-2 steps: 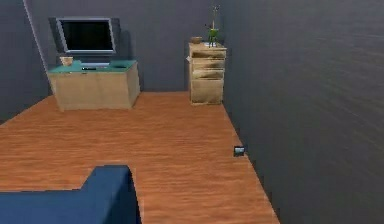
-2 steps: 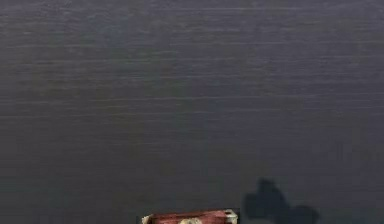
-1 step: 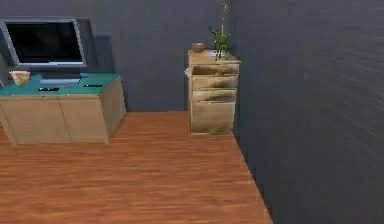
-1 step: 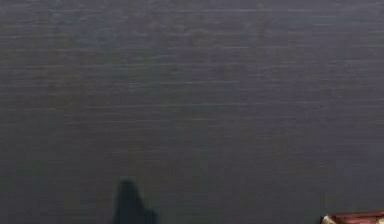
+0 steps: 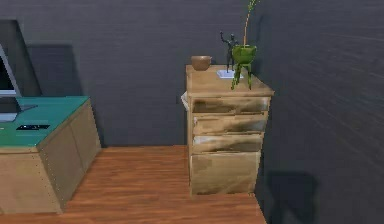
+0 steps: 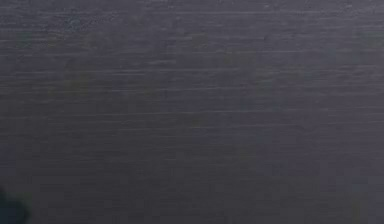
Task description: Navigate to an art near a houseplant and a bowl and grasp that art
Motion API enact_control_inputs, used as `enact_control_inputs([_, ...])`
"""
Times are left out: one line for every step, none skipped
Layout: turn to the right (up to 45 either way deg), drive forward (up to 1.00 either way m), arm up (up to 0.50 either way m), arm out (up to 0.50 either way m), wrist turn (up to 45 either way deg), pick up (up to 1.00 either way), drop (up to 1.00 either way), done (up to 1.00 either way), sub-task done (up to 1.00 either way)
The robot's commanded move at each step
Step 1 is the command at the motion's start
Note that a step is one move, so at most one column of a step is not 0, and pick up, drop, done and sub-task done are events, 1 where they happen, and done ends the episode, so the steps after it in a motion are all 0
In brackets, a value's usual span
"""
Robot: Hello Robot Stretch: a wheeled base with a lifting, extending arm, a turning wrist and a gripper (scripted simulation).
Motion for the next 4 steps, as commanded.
enact_control_inputs([-6.0, 0.0, 0.0, 0.0, 0.0, 0.0, 0.0, 0.0, 0.0])
enact_control_inputs([0.0, 0.65, 0.0, 0.0, 0.0, 0.0, 0.0, 0.0, 0.0])
enact_control_inputs([-42.0, 0.0, 0.0, 0.0, 0.0, 0.0, 0.0, 0.0, 0.0])
enact_control_inputs([0.0, 0.45, 0.0, 0.0, 0.0, 0.0, 0.0, 0.0, 0.0])
